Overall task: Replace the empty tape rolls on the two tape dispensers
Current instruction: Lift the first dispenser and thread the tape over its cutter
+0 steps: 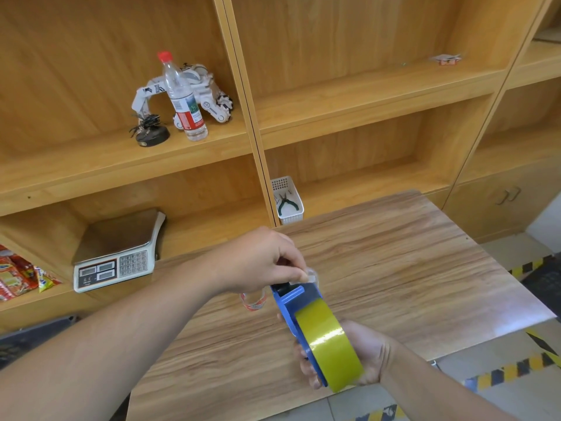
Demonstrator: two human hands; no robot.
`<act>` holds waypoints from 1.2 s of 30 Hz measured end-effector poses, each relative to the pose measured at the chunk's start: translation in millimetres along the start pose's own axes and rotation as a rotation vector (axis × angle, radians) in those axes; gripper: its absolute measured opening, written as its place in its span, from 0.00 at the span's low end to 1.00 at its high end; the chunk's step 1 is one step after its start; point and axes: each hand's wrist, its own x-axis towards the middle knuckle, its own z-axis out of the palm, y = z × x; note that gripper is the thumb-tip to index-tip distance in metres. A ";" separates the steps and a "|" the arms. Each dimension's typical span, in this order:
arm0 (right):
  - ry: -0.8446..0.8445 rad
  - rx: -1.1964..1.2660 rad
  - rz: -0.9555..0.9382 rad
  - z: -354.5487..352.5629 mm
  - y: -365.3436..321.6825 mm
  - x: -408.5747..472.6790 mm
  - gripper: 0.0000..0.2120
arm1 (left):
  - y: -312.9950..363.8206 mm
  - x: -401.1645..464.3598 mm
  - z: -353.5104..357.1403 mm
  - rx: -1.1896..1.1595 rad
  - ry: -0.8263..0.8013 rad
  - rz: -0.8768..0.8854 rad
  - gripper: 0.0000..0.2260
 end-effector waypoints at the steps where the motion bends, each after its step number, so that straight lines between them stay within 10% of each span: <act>1: -0.019 -0.040 -0.018 7.6 -6.4 -0.4 0.11 | -2.0 -2.0 -0.4 -0.013 0.015 -0.023 0.05; 10: 0.101 -0.227 -0.062 -0.5 14.2 -2.0 0.22 | -19.9 -32.5 -42.6 -0.045 0.336 -0.220 0.04; 15: 0.070 -0.229 -0.058 14.0 10.7 8.4 0.21 | -16.5 -42.6 -17.0 0.007 0.030 -0.267 0.09; 36: 0.169 -0.251 0.058 8.4 9.4 17.2 0.30 | -49.7 -63.0 18.5 -0.218 0.143 -0.298 0.04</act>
